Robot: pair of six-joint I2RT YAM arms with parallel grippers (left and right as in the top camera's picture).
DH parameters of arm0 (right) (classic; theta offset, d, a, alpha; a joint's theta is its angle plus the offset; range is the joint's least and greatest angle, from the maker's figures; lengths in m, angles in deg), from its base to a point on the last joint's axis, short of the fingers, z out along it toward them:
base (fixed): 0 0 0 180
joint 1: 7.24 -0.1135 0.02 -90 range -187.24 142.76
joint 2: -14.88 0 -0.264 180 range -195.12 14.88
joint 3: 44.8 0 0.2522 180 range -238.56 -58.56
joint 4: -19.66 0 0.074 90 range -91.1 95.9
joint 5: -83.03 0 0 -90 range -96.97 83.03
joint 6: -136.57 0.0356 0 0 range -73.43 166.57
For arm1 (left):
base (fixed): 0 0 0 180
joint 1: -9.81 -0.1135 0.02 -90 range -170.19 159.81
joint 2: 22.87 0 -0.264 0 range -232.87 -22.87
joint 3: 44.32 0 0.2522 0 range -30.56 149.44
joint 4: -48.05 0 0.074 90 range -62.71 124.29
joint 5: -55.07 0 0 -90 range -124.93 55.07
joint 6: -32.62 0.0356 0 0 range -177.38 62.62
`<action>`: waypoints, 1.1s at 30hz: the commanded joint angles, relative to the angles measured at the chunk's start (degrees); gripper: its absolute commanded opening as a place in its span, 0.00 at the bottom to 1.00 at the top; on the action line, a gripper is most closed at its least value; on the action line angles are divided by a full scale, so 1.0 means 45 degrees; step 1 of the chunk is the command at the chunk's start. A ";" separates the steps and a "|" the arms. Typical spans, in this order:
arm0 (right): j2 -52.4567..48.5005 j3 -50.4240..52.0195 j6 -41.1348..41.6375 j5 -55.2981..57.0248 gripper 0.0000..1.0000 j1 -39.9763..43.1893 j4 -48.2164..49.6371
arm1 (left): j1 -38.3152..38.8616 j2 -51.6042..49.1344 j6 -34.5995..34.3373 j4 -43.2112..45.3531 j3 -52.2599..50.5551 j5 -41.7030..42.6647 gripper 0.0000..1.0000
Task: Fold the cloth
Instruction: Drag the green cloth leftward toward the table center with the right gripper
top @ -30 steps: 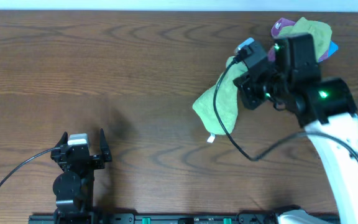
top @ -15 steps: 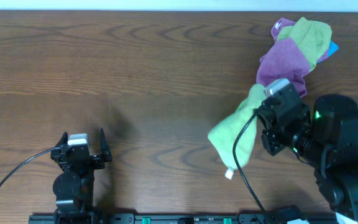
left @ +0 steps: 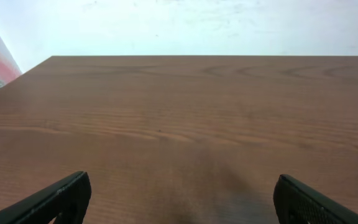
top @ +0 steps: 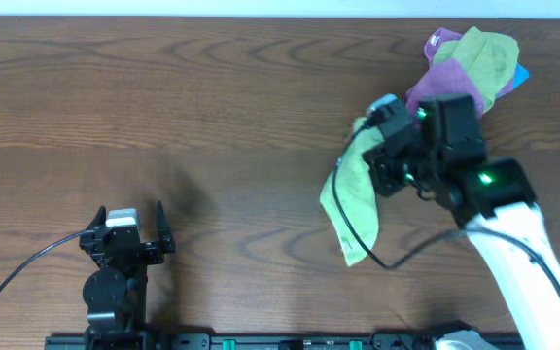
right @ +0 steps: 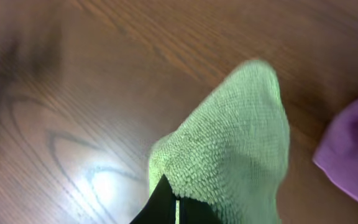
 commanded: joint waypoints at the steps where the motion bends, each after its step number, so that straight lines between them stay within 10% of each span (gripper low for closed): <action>1: -0.0641 -0.0121 0.0180 -0.1035 0.01 -0.0568 0.0520 | -0.0039 0.0063 0.0083 -0.0471 -0.0223 -0.0219 0.95; 16: -0.2681 -0.2749 -0.1341 -0.5785 0.01 -0.2735 0.1112 | -0.0039 0.0063 0.0083 -0.0471 -0.0223 -0.0219 0.95; 25: -0.3293 -0.2866 -0.1632 -0.3657 0.01 -0.2603 0.0636 | -0.0039 0.0063 0.0083 -0.0471 -0.0223 -0.0219 0.95; 26: -0.3405 -0.2866 -0.1627 -0.3327 0.17 -0.2603 0.0627 | -0.0039 0.0063 0.0083 -0.0471 -0.0223 -0.0214 0.95; 28: -0.3604 -0.2866 -0.1574 -0.2482 0.99 -0.2618 0.0602 | -0.0039 0.0063 0.0083 -0.0471 -0.0223 -0.0214 0.95; 33: -0.3925 -0.2866 -0.1535 -0.0840 0.99 -0.2589 0.0583 | -0.0039 0.0063 0.0083 -0.0471 -0.0223 -0.0214 0.95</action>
